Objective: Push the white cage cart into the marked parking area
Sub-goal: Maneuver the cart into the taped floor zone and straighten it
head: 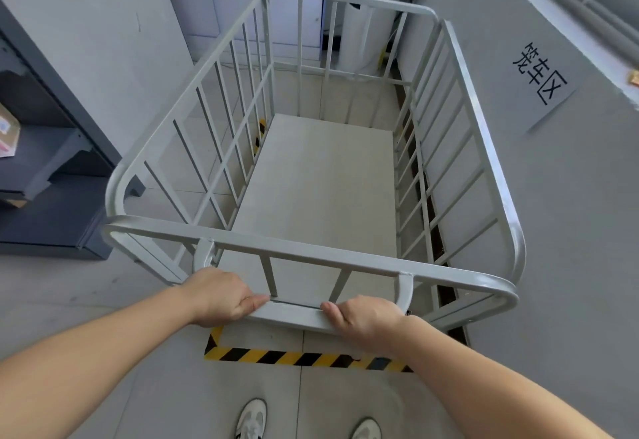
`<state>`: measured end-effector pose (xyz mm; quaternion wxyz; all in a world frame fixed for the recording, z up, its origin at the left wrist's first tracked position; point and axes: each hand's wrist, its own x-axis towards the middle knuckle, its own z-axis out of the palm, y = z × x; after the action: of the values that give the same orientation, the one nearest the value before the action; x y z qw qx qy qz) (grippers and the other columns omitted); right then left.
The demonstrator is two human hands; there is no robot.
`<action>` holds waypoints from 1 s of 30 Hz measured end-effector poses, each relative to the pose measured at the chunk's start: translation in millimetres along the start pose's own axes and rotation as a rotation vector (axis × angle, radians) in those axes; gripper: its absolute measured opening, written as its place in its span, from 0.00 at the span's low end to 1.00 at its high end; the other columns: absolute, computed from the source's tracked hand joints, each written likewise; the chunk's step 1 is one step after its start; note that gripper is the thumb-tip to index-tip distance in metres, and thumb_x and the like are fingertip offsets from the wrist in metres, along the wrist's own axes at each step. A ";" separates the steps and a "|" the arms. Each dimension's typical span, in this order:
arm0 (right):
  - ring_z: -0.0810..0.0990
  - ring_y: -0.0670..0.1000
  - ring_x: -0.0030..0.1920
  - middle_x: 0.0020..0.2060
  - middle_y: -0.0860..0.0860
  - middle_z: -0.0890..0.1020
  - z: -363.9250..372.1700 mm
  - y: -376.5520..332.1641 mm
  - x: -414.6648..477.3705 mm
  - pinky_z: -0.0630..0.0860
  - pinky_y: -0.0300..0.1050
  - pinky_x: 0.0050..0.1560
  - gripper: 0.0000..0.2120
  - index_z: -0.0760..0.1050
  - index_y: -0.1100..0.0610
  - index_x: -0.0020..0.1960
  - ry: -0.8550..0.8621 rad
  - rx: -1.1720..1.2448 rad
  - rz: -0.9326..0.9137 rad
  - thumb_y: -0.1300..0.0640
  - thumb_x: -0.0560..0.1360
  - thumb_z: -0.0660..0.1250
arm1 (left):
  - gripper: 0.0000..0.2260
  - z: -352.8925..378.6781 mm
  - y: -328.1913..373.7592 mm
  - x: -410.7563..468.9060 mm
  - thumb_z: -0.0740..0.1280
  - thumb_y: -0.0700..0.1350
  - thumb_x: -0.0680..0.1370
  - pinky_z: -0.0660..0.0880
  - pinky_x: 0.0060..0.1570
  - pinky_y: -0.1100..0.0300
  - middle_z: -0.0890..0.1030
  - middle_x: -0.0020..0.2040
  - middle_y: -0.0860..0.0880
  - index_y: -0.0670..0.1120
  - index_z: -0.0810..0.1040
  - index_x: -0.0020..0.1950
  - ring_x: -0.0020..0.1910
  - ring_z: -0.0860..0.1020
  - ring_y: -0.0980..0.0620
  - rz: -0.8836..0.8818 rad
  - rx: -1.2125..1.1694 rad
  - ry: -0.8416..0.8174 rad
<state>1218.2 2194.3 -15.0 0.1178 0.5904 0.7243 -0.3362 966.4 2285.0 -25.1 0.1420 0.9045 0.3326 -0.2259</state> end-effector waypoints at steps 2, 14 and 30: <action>0.77 0.57 0.40 0.37 0.55 0.77 -4.3 17.6 -8.7 0.73 0.49 0.40 0.25 0.70 0.53 0.42 -0.001 0.001 -0.002 0.40 0.80 0.41 | 0.28 -4.6 16.4 10.7 0.40 0.64 0.79 0.74 0.42 0.55 0.69 0.30 0.53 0.48 0.69 0.35 0.29 0.67 0.54 -0.033 -0.007 0.006; 0.75 0.55 0.40 0.34 0.51 0.74 -18.9 92.4 -38.2 0.70 0.48 0.41 0.27 0.71 0.53 0.42 -0.054 -0.038 -0.006 0.38 0.80 0.40 | 0.38 -11.4 82.4 52.2 0.30 0.71 0.68 0.76 0.41 0.52 0.71 0.30 0.51 0.47 0.70 0.35 0.28 0.69 0.52 -0.044 -0.032 0.027; 0.72 0.52 0.33 0.31 0.51 0.72 -18.8 130.4 -65.4 0.69 0.48 0.39 0.27 0.66 0.52 0.35 -0.084 -0.048 -0.006 0.38 0.79 0.39 | 0.39 -12.3 131.3 65.3 0.30 0.71 0.67 0.70 0.33 0.56 0.69 0.29 0.51 0.46 0.71 0.36 0.28 0.67 0.53 -0.059 -0.101 0.018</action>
<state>1362.2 2165.3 -9.1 0.1614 0.5707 0.7281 -0.3436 1101.9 2228.2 -33.4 0.1778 0.8880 0.3713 -0.2049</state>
